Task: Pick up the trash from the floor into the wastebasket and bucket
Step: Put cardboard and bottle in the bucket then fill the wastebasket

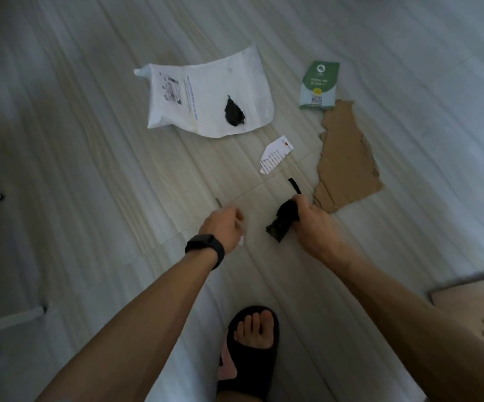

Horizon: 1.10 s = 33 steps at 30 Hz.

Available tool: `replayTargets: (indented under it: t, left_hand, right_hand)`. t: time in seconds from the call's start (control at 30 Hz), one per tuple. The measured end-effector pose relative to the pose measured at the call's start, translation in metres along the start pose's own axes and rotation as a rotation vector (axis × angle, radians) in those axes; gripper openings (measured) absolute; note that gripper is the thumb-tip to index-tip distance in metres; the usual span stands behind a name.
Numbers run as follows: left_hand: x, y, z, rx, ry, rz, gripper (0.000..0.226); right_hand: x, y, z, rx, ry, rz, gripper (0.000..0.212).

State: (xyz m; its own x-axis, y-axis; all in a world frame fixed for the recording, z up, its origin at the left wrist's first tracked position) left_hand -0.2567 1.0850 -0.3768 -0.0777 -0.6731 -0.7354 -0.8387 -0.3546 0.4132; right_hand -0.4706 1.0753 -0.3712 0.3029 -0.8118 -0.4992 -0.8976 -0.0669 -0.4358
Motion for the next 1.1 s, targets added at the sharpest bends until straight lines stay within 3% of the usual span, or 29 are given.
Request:
replayTargets:
  t: [0.1,0.23,0.47,0.63,0.77,0.97,1.1]
  left_hand:
    - [0.031,0.049,-0.027,-0.169,0.099,0.098,0.043]
    - [0.077,0.096,-0.054,-0.362,0.147,0.099,0.062]
    - [0.116,0.113,-0.043,-0.162,0.217,-0.098,0.039]
    - [0.115,0.123,-0.046,0.043,0.187,-0.048,0.024]
    - [0.1,0.138,-0.037,0.133,0.105,0.0,0.026]
    - [0.031,0.258,0.029,0.115,0.035,0.419,0.009]
    - [-0.046,0.373,0.104,0.123,-0.108,0.765,0.008]
  right_hand:
    - [-0.01,0.031,-0.014,0.005,-0.003,0.073,0.047]
    - [-0.02,0.055,-0.036,0.058,0.024,0.125,0.042]
    - [-0.04,0.07,-0.063,0.15,0.074,0.159,0.037]
    - [-0.056,0.077,-0.09,0.119,0.094,0.175,0.039]
    - [-0.09,0.093,-0.133,0.083,0.217,0.209,0.038]
    - [-0.189,0.144,-0.179,0.23,0.448,0.391,0.034]
    - [-0.298,0.195,-0.173,0.421,0.768,0.519,0.029]
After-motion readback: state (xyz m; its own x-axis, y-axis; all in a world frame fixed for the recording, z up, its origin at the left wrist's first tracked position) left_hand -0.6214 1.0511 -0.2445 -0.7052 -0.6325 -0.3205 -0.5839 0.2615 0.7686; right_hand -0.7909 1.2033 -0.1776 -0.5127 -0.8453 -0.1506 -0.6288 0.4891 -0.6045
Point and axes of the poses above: each hand's wrist, its own x-axis towards the middle knuckle, its own z-axis out of the palm, y = z × x, the point moved 5 cm from there along x, towards the middle knuckle, and after that the axes turned 11 degrees about -y, right-handed, at the moved point
